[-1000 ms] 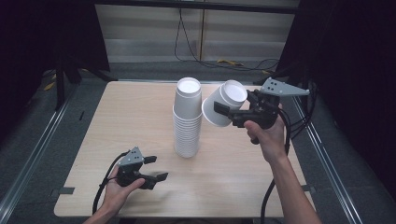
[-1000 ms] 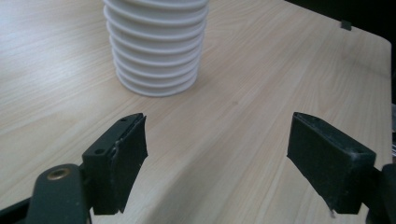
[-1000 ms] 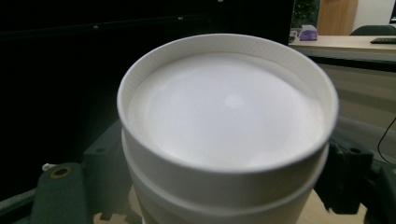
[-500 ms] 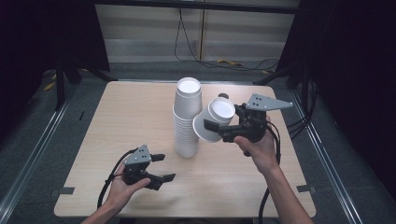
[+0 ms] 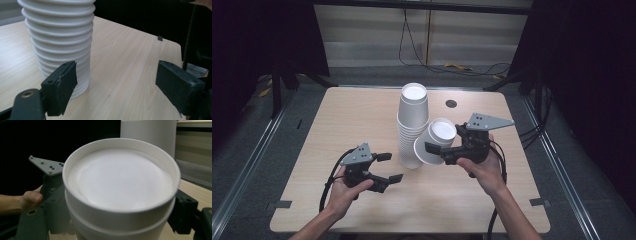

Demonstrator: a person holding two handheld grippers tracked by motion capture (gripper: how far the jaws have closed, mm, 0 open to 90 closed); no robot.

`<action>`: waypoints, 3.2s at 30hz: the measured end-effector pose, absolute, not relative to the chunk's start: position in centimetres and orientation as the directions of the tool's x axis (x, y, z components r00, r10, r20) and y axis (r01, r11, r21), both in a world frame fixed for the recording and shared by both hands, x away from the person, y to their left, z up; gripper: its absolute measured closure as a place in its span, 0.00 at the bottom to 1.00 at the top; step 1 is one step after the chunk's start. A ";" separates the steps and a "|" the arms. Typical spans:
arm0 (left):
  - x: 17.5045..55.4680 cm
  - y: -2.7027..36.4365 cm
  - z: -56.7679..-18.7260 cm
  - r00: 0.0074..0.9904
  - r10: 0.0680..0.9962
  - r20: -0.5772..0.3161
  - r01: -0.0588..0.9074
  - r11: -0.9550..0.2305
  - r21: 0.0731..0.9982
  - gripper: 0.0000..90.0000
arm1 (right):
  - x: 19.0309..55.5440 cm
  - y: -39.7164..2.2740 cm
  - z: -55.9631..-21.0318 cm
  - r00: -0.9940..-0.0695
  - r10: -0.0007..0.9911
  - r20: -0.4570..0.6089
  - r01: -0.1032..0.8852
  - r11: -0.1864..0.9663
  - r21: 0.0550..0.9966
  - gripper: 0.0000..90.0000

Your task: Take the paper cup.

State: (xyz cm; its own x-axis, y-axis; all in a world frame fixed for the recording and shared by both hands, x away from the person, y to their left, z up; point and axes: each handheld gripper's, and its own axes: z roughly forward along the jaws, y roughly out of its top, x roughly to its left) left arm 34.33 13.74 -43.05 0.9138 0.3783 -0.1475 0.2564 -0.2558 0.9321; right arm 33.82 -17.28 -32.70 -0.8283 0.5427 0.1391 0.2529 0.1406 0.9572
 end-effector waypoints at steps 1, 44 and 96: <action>34.2 13.5 -43.0 0.918 0.373 -0.135 0.241 -0.255 0.936 0.19 | 33.8 -17.3 -32.8 -0.828 0.543 0.141 0.254 0.138 0.957 0.23; 33.2 11.0 -44.1 0.950 0.266 -0.165 0.236 -0.265 0.935 0.17 | 33.6 -14.2 -40.2 -0.859 0.434 0.271 0.389 0.211 0.897 0.23; 33.0 10.4 -44.6 0.961 0.242 -0.137 0.211 -0.315 0.925 0.15 | 33.2 -12.4 -41.4 -0.856 0.378 0.352 0.439 0.174 0.881 0.18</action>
